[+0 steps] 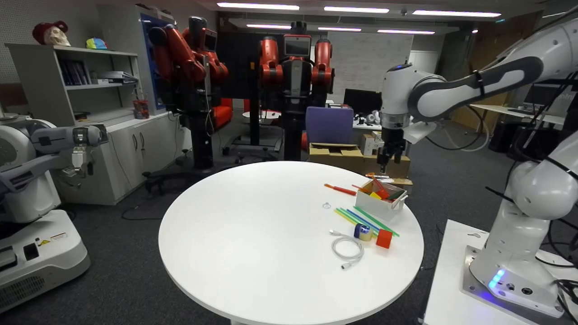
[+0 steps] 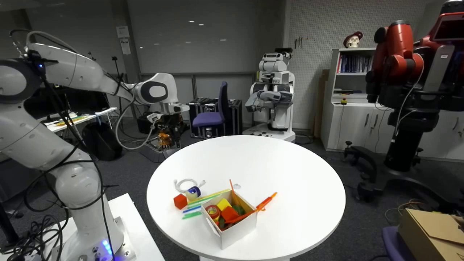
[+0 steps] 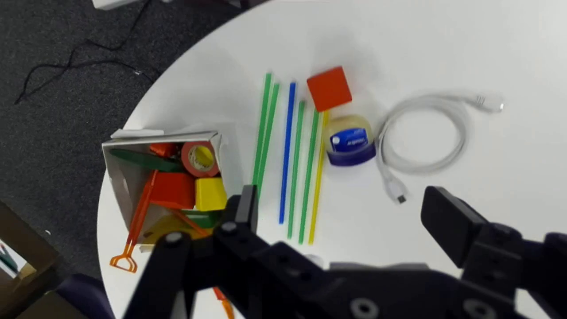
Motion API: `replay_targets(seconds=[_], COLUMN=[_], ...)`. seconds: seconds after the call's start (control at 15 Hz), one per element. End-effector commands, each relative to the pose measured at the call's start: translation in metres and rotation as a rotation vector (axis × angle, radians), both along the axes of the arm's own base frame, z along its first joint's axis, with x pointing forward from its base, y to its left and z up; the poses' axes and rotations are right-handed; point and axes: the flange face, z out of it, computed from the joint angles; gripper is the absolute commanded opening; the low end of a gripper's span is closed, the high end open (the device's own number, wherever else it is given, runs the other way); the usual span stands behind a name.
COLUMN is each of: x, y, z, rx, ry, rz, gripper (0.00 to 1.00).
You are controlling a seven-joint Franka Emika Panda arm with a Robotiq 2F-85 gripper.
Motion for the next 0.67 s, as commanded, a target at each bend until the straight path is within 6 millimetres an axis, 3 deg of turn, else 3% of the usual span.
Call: replay_targets(seconds=[0.0,0.27,0.6], x=[0.077,0.148,0.21], y=[-0.048,-0.1,-0.157], z=[0.011,0.019,0.009], rx=[0.029,0.084,0.065], ry=[-0.093,-0.13,-0.17], rz=[-0.169,-0.332,-0.405], gripper=[1.0,1.0,1.0])
